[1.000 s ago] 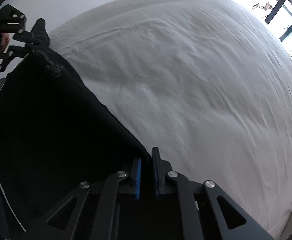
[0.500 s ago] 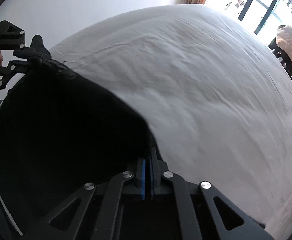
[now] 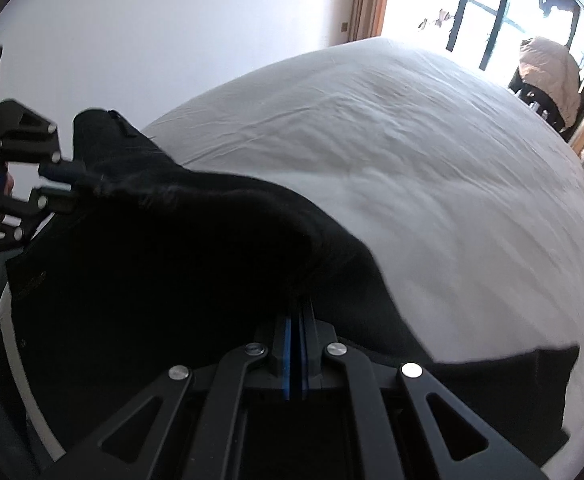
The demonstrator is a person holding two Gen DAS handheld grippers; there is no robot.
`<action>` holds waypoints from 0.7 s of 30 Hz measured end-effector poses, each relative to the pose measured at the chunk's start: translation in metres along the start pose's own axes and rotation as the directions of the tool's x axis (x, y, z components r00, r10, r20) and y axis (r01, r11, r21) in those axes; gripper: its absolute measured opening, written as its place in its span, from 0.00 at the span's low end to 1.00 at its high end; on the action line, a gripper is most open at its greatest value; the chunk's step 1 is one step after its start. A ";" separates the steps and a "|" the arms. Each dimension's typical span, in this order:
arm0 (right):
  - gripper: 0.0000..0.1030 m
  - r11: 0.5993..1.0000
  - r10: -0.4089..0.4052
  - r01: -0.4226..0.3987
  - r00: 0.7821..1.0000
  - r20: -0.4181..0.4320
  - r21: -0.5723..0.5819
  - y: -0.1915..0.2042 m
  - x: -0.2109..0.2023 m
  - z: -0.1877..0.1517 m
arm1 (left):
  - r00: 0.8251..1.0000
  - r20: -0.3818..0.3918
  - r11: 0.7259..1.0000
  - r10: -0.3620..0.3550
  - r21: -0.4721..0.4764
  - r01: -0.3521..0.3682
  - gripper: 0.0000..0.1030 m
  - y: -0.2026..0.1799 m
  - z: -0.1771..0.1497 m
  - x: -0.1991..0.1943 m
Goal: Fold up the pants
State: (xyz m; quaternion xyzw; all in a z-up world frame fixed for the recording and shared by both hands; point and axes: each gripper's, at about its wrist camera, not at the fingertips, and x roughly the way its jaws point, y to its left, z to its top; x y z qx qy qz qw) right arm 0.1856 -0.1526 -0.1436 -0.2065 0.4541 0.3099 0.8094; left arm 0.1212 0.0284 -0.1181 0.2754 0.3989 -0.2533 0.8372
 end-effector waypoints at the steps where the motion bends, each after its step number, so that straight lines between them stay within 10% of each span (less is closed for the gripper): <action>1: 0.04 1.000 -0.001 0.001 1.000 0.006 0.007 0.005 -0.004 -0.006 | 1.000 -0.004 1.000 -0.004 0.000 0.004 0.07 -0.007 -0.007 -0.004; 21: 0.04 0.976 -0.143 0.134 0.989 -0.044 -0.170 0.118 -0.041 -0.118 | 0.996 -0.088 0.983 0.004 0.183 0.012 0.07 -0.091 -0.093 -0.033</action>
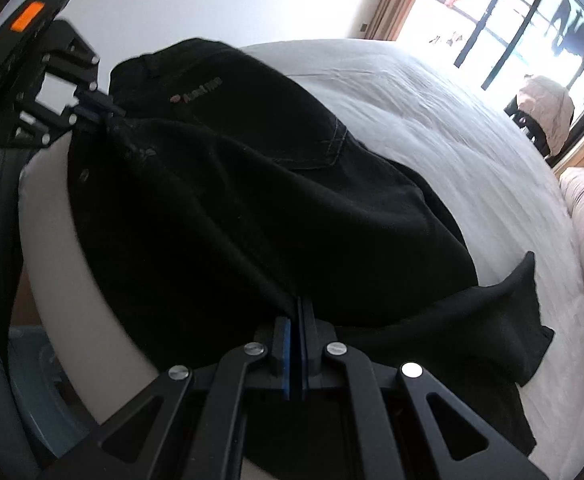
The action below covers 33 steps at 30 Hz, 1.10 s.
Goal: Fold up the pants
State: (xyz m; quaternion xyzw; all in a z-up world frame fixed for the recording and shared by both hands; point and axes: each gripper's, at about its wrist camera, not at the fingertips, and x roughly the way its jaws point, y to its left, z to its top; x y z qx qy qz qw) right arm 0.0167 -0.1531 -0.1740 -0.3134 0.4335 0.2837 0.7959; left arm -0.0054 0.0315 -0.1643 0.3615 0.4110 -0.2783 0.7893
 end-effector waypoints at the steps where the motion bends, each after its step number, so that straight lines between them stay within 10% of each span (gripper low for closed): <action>1: 0.04 1.000 -0.008 0.008 1.000 -0.004 -0.009 0.003 0.001 -0.002 | 1.000 -0.003 1.000 0.002 0.012 -0.002 0.07 -0.004 0.000 0.000; 33: 0.04 0.996 -0.049 0.043 0.996 -0.073 -0.077 0.030 0.026 -0.016 | 0.999 -0.016 0.996 -0.036 0.078 0.037 0.07 -0.012 -0.001 0.016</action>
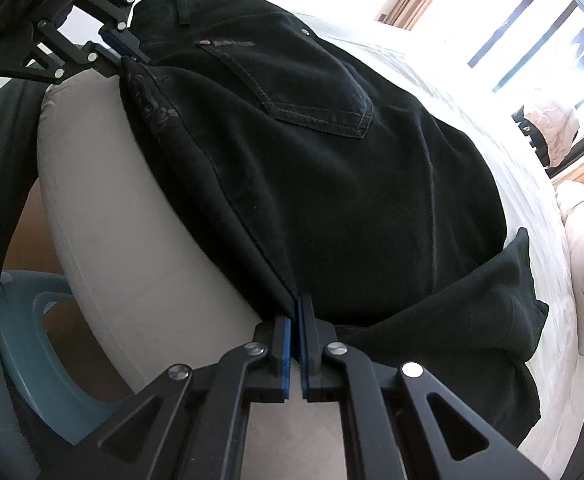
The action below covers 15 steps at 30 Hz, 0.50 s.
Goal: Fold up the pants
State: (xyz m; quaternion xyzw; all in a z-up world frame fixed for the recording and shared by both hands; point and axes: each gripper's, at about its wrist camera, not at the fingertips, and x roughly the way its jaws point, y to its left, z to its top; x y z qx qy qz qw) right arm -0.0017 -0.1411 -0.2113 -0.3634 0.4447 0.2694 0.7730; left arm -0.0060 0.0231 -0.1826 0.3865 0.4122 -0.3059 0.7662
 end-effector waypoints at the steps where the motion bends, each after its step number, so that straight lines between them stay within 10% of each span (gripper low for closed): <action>1: 0.04 1.000 0.000 0.000 1.000 0.001 0.001 0.003 -0.001 -0.001 | 1.000 0.001 1.000 0.000 0.001 0.000 0.07 -0.002 -0.002 -0.002; 15: 0.05 0.999 -0.032 0.031 0.999 0.013 0.031 0.012 0.008 -0.006 | 0.999 0.005 0.998 0.042 -0.040 -0.042 0.10 -0.007 -0.013 0.005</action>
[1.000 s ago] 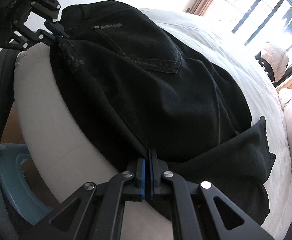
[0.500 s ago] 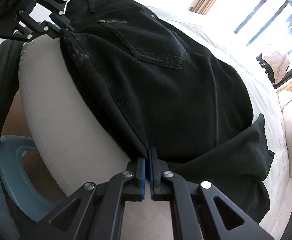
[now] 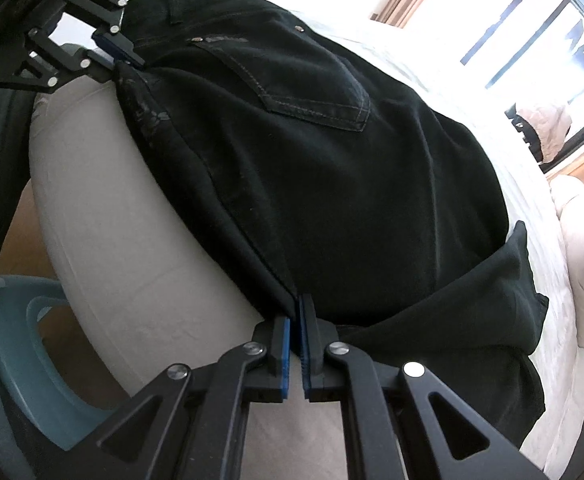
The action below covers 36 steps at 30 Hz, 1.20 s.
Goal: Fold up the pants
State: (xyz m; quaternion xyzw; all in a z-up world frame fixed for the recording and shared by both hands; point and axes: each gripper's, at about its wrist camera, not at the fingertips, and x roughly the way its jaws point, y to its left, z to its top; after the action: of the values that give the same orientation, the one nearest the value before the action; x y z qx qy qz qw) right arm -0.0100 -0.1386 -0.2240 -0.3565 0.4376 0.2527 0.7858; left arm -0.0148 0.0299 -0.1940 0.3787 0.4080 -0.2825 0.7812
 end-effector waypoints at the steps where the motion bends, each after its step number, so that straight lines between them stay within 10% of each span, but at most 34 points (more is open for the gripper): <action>1: 0.06 1.000 -0.003 0.003 1.000 0.005 0.005 0.000 0.000 0.000 | 1.000 -0.015 1.000 -0.007 -0.007 0.007 0.12 0.001 0.002 -0.003; 11: 0.14 0.997 -0.014 0.012 0.999 0.032 0.075 -0.005 -0.001 -0.009 | 0.987 0.035 0.973 -0.156 -0.167 0.159 0.20 0.047 0.019 -0.078; 16: 0.70 0.983 0.053 -0.067 0.995 0.086 0.171 -0.019 -0.026 -0.004 | 0.967 0.182 0.926 -0.177 -0.303 0.227 0.20 0.074 0.064 -0.070; 20: 0.70 0.970 0.062 -0.096 0.986 0.156 0.223 -0.029 -0.046 0.007 | 0.963 0.174 0.907 -0.207 -0.334 0.256 0.20 0.073 0.104 -0.022; 24: 0.70 0.948 0.109 -0.147 0.983 0.146 0.282 -0.036 -0.028 0.010 | 0.971 0.001 0.911 -0.240 -0.344 0.226 0.20 0.057 0.103 0.048; 27: 0.70 0.934 0.160 -0.160 0.987 0.026 0.320 -0.034 0.009 0.000 | 0.969 0.026 0.891 -0.247 -0.387 0.238 0.20 0.060 0.097 0.055; 30: 0.70 0.914 0.181 -0.203 0.979 0.093 0.352 -0.038 -0.001 -0.004 | 0.969 0.029 0.890 -0.246 -0.388 0.238 0.20 0.075 0.113 0.038; 36: 0.70 0.810 0.229 -0.322 0.943 0.242 0.489 -0.078 -0.012 -0.008 | 0.905 0.219 0.832 -0.364 -0.361 0.422 0.21 0.108 0.183 0.024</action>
State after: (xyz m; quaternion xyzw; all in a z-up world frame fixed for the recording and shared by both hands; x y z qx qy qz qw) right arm 0.0349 -0.1944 -0.1899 -0.0392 0.4676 0.2657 0.8422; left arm 0.1558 -0.0637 -0.1063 0.0979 0.4700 -0.3738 0.7936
